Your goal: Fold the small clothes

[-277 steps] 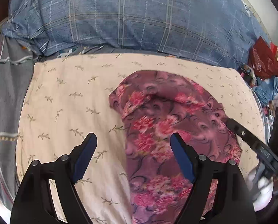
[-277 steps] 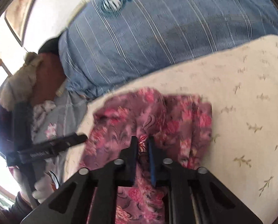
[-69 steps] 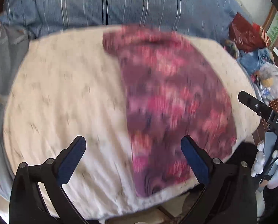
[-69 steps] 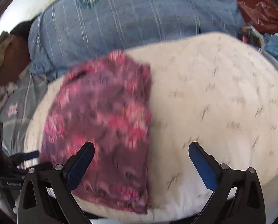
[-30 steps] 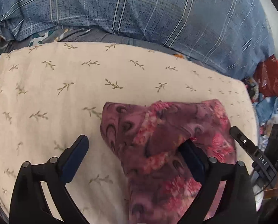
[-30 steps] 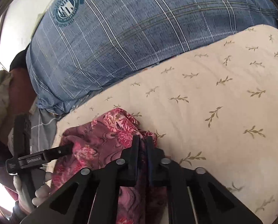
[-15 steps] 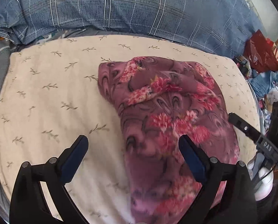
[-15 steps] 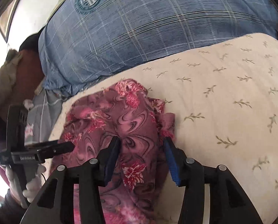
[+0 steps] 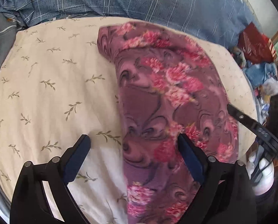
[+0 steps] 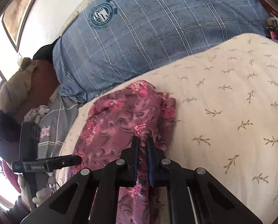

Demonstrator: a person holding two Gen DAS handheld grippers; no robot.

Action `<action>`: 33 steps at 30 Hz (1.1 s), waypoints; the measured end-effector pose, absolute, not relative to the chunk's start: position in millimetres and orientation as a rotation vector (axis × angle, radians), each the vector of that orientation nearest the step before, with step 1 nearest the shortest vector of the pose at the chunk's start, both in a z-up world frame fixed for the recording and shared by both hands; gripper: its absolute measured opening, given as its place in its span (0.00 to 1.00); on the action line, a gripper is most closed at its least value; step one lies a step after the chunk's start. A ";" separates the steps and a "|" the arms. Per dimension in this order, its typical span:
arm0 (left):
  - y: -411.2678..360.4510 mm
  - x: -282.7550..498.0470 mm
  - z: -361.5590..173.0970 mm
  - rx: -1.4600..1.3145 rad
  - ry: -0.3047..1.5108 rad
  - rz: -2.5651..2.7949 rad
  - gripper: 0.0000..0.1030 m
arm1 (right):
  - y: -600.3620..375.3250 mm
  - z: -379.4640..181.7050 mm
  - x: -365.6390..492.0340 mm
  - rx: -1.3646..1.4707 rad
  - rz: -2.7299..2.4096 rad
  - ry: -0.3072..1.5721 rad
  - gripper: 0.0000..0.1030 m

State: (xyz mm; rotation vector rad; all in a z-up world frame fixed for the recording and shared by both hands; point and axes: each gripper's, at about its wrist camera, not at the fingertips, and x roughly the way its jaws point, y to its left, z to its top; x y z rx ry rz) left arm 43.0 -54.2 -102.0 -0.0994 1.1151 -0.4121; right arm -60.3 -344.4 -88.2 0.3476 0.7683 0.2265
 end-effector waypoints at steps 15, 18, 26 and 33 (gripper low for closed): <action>-51.3 -22.9 -105.3 -0.044 1.092 -0.435 0.92 | -338.4 -112.7 -119.1 0.426 0.296 0.809 0.10; -54.9 -31.5 -97.0 -0.021 1.058 -0.445 0.92 | -337.6 -85.2 -131.9 0.381 0.303 0.711 0.06; -56.0 -45.5 -100.7 0.030 1.077 -0.436 0.93 | -349.7 -107.6 -123.1 0.360 0.226 0.828 0.10; -48.4 -33.0 -109.3 -0.052 1.108 -0.388 0.93 | -338.7 -67.8 -144.2 0.306 0.298 0.683 0.19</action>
